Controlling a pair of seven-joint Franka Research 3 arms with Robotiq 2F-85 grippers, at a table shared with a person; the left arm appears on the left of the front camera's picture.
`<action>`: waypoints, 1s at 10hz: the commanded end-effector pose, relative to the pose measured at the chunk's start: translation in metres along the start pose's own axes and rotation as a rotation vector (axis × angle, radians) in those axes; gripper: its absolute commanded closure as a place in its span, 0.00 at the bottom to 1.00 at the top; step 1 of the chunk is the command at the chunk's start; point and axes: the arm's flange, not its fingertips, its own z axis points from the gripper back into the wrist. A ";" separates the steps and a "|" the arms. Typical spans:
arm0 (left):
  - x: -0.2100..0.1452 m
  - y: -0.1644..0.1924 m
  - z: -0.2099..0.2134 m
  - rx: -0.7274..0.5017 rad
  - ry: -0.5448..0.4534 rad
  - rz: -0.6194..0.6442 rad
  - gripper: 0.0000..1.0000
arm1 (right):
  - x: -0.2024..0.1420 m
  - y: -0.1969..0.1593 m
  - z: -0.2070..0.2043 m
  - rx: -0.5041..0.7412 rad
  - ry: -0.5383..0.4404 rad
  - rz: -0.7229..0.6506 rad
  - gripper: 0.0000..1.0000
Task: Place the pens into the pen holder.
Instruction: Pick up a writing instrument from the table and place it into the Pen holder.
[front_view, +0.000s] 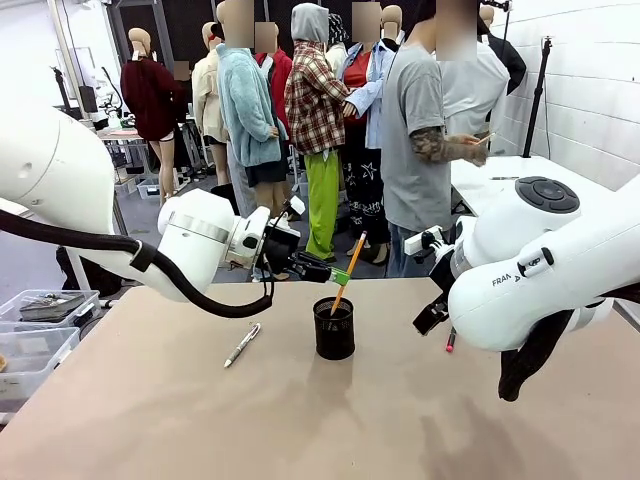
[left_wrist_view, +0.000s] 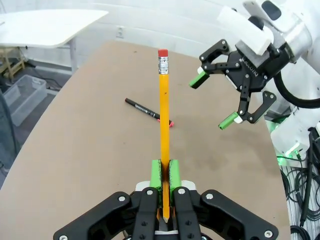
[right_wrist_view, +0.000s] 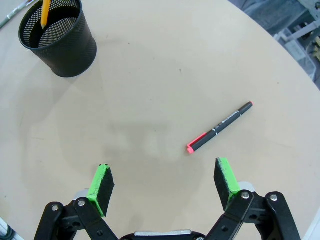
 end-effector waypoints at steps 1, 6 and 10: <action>-0.003 0.002 0.000 0.009 0.046 0.005 1.00 | -0.001 0.000 0.000 0.001 0.001 -0.001 0.00; -0.018 0.003 0.004 0.001 0.047 0.026 0.78 | -0.001 0.000 0.000 0.001 0.001 -0.001 0.00; -0.014 -0.006 0.017 0.020 0.083 0.040 0.47 | -0.001 0.000 0.000 0.001 0.001 -0.001 0.00</action>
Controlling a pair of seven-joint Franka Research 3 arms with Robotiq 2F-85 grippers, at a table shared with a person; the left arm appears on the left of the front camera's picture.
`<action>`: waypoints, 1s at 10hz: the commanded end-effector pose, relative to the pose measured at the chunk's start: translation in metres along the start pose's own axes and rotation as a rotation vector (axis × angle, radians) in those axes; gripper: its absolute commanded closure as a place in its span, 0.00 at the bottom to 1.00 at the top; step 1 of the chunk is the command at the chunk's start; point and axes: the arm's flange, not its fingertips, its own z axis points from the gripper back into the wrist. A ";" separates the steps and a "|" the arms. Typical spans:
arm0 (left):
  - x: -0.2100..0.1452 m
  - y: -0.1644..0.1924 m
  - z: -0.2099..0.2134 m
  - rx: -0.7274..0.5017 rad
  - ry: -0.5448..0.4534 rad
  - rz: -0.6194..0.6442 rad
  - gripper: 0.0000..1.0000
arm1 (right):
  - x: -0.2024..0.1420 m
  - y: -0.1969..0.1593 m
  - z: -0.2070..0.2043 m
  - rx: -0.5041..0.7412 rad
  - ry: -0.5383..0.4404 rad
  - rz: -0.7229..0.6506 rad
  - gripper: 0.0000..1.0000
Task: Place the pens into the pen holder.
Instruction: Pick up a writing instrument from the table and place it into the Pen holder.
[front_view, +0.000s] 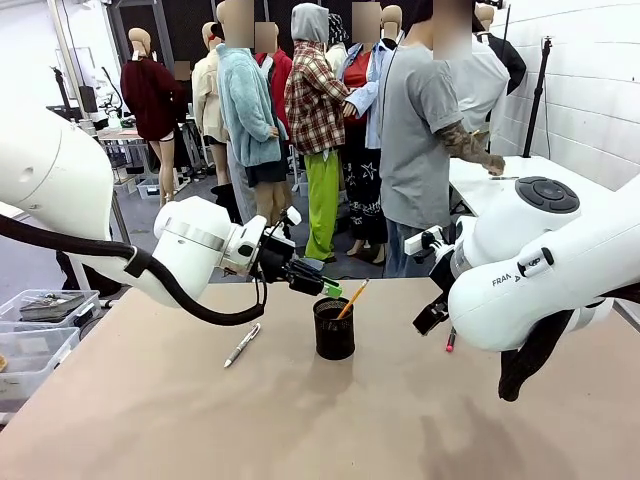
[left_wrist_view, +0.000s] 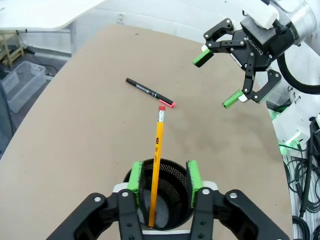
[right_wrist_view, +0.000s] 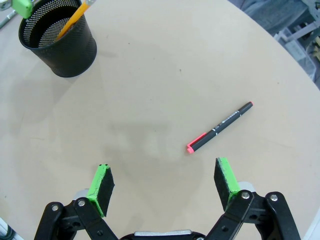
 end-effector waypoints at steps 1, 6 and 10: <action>0.007 -0.014 0.022 0.071 0.027 0.027 0.47 | -0.001 0.000 0.000 0.001 0.001 -0.001 0.00; 0.043 -0.060 0.105 0.380 0.318 0.078 0.47 | -0.001 0.000 0.000 0.001 0.001 -0.001 0.00; 0.048 -0.061 0.123 0.552 0.672 0.300 0.47 | -0.001 0.000 0.000 0.001 0.001 -0.001 0.00</action>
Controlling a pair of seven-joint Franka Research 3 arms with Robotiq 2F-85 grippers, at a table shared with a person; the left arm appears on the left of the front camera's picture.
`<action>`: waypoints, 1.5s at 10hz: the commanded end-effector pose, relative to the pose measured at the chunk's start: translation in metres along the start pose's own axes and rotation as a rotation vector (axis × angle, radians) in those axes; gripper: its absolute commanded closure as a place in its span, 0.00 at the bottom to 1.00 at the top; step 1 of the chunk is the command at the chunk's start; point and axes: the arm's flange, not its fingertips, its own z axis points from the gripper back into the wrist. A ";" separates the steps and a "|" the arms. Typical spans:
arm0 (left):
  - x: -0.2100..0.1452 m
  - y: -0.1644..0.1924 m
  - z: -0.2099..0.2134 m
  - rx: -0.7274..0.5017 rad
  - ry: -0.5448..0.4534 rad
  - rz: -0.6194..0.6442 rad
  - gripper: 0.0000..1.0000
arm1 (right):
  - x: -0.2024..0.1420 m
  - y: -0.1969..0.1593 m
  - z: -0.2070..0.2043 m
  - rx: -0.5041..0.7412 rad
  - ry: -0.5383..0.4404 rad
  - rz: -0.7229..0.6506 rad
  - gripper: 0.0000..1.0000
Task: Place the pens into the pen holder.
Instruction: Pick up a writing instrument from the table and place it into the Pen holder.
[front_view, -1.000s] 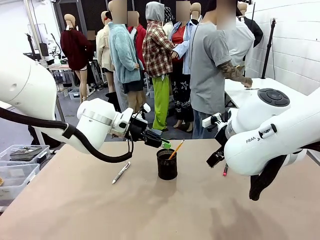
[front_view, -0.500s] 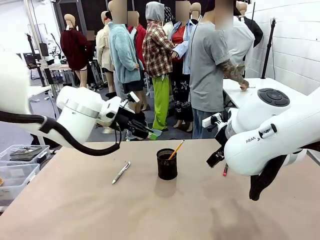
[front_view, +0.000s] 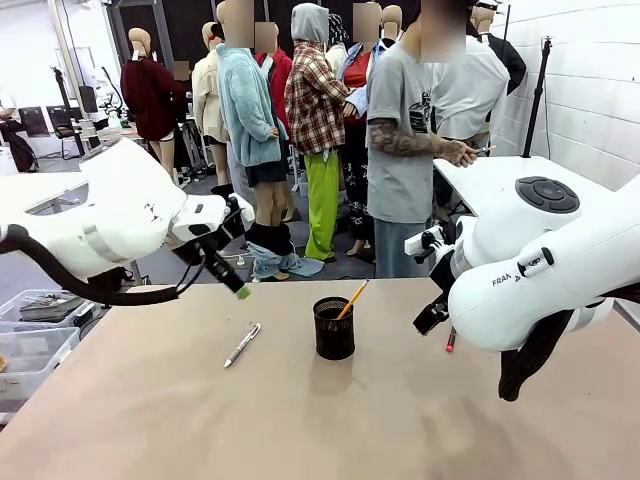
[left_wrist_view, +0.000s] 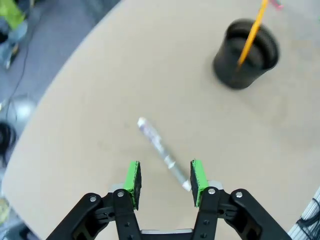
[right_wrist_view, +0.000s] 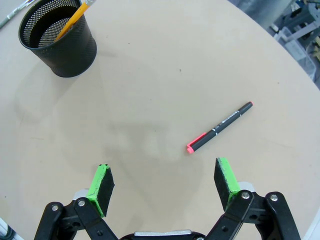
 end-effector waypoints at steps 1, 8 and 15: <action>0.041 -0.001 0.020 -0.039 0.218 0.105 0.47 | -0.001 0.000 0.000 0.001 0.001 0.000 0.00; 0.051 0.022 -0.066 -0.082 0.335 0.198 0.27 | -0.001 0.000 0.000 0.001 0.001 0.000 0.00; 0.027 0.017 -0.125 -0.028 0.380 0.253 0.27 | -0.001 0.000 0.000 0.001 0.001 0.000 0.00</action>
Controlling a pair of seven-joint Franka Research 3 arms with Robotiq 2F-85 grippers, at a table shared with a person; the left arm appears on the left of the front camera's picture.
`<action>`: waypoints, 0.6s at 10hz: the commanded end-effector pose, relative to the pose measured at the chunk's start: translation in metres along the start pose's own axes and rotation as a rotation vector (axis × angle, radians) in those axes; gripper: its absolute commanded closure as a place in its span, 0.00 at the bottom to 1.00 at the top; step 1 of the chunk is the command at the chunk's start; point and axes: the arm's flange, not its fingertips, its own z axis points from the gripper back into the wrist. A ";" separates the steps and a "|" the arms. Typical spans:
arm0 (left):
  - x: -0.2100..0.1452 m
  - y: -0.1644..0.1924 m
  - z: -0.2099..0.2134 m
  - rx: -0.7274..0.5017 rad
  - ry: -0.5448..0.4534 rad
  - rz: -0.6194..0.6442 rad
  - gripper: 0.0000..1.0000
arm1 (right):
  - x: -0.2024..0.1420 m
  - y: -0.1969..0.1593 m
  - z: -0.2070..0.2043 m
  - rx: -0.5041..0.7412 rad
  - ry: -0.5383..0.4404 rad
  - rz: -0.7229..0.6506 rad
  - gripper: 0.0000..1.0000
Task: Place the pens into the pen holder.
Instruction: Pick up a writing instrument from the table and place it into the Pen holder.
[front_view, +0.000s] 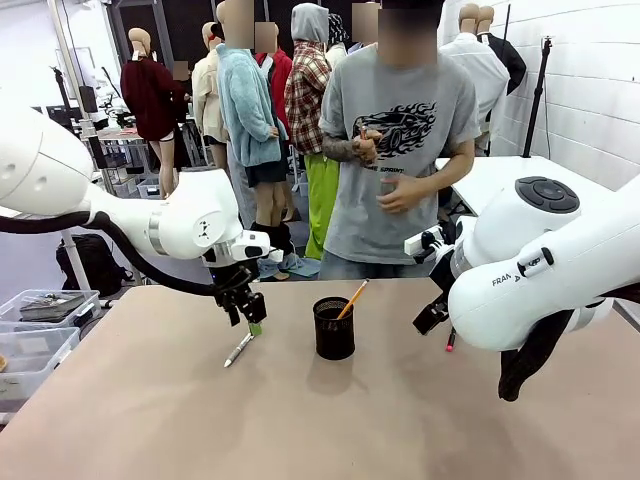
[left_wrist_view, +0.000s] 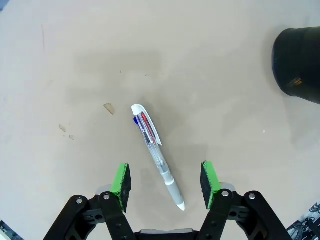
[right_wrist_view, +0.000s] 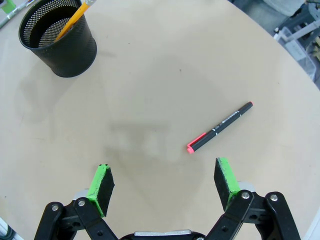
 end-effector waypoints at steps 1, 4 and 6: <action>0.000 0.000 -0.019 0.037 -0.009 0.006 0.27 | -0.001 0.000 0.000 0.001 0.001 0.000 0.00; -0.001 0.001 -0.033 0.048 0.001 0.023 0.27 | -0.001 0.000 0.000 0.001 0.001 0.000 0.00; -0.003 0.004 -0.036 0.065 0.019 0.030 0.33 | -0.001 0.000 0.000 0.001 0.001 0.000 0.00</action>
